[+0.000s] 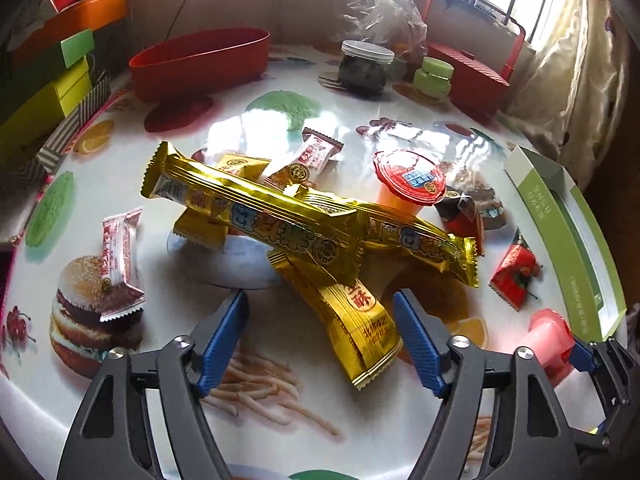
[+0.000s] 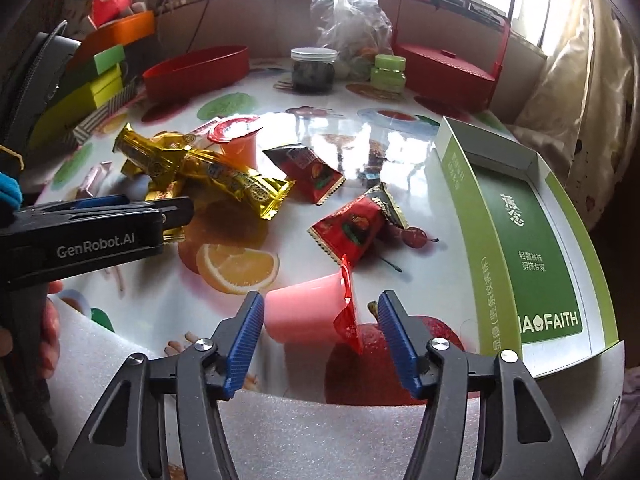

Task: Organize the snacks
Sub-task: 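Grasp the yellow peanut-crisp packet with the left tool while the right tool grasps the pink jelly cup, then carry the packet with the left tool while the right tool carries the cup into the green box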

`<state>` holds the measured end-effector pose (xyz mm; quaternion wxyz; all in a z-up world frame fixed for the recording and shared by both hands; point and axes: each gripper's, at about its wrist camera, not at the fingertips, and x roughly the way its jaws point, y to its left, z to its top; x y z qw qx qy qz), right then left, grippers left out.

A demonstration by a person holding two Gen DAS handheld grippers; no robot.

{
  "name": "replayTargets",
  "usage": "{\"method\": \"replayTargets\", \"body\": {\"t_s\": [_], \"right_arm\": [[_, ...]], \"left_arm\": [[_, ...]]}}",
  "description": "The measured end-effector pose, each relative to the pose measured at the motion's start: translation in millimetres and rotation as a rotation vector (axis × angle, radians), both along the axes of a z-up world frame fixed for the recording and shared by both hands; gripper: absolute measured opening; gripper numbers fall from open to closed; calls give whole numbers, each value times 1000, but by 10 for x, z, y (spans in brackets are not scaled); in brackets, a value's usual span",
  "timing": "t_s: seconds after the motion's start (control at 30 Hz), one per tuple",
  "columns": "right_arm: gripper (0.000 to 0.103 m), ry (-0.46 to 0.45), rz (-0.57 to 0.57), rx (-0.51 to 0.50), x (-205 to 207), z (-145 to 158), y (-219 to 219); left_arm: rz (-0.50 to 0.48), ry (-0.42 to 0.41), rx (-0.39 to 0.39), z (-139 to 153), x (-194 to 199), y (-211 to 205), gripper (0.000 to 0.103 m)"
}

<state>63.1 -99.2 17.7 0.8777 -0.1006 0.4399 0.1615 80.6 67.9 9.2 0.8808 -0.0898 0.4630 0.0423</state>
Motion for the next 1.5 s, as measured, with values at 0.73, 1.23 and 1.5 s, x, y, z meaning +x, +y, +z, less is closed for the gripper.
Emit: {"method": "replayTargets", "body": {"t_s": [0.73, 1.23, 1.5], "right_arm": [[43, 11, -23, 75, -47, 45, -101], [42, 16, -47, 164, -76, 179, -276], [42, -15, -83, 170, -79, 288, -404]], "left_arm": [[-47, -28, -10, 49, -227, 73, 27], [-182, -73, -134, 252, -323, -197, 26], [-239, -85, -150, 322, -295, -391, 26]]}}
